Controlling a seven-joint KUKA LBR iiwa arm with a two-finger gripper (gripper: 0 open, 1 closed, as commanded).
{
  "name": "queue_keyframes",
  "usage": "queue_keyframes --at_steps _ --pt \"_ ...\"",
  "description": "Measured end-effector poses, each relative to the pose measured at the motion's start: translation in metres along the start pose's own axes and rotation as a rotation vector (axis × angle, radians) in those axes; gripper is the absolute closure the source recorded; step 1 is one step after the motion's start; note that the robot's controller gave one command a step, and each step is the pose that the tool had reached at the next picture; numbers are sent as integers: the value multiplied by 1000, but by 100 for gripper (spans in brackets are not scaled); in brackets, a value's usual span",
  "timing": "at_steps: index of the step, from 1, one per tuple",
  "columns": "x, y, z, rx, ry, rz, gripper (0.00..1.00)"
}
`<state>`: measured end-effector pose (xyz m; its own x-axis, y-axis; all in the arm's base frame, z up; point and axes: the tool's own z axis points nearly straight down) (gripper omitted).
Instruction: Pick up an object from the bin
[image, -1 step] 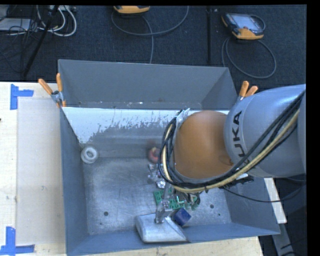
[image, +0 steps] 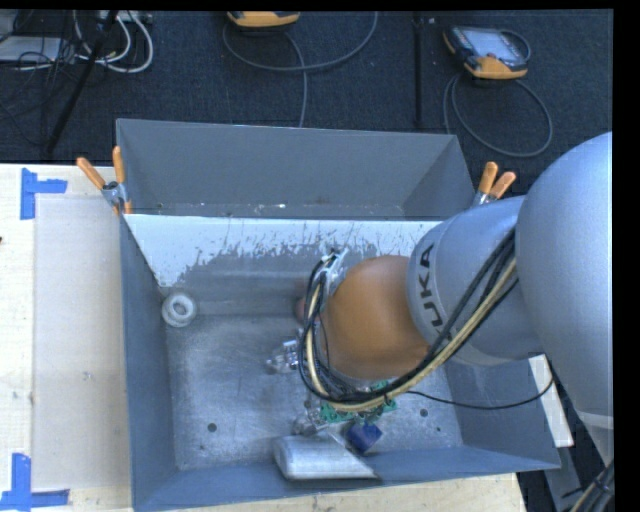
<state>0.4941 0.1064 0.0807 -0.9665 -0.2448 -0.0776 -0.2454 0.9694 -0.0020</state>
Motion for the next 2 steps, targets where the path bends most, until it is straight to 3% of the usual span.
queue_keyframes --at_steps 1,2 --pt "17 -60 -26 -1 43 -102 0" --pt "13 -18 -27 -8 28 -505 0"
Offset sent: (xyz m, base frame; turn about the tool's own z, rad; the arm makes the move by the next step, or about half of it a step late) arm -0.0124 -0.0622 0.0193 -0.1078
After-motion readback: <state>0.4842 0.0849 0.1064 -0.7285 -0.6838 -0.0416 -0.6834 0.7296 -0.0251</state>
